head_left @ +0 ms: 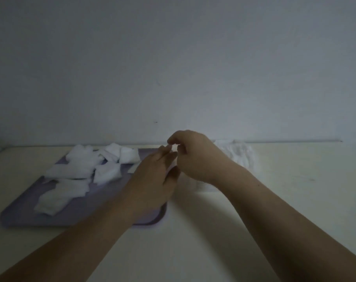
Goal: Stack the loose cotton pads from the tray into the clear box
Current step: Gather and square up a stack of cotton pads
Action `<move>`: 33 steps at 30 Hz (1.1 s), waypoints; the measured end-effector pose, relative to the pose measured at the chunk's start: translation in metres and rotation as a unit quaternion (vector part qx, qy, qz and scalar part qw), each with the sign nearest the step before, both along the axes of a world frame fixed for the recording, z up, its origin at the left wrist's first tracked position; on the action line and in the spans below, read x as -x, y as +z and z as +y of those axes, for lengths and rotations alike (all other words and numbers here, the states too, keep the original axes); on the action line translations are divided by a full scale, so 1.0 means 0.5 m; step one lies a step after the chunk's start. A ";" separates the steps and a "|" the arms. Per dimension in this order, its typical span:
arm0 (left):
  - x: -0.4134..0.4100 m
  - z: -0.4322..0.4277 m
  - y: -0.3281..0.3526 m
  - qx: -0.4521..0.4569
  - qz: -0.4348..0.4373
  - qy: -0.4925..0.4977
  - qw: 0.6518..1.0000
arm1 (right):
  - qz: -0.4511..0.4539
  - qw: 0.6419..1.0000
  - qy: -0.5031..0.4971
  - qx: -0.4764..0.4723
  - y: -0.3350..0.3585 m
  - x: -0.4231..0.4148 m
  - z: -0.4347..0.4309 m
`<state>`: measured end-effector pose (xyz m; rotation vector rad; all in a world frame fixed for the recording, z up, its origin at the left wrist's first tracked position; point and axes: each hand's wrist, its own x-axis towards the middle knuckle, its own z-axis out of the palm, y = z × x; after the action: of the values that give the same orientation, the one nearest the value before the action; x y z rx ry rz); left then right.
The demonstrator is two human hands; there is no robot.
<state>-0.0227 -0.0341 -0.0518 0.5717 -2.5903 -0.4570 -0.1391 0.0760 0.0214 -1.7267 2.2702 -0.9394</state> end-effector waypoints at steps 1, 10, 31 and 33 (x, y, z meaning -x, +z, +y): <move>-0.036 -0.026 -0.003 -0.009 -0.002 0.029 1.000 | 0.002 0.999 0.032 0.007 -0.016 -0.022 -0.009; -0.277 -0.190 0.016 -0.011 -0.175 0.293 0.940 | 0.074 0.995 0.065 -0.022 -0.088 -0.071 -0.047; -0.319 -0.238 -0.021 -0.103 -0.168 0.242 0.950 | 0.061 0.985 0.070 -0.147 -0.122 -0.172 -0.322; -0.306 -0.233 -0.040 -0.067 -0.152 0.226 0.960 | 0.061 0.988 0.068 -0.127 -0.126 -0.159 -0.310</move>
<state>0.1301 -0.1508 -0.0717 1.3366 -2.5993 -0.4137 -0.0598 -0.0790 -0.0415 -1.8399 2.1942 -0.5064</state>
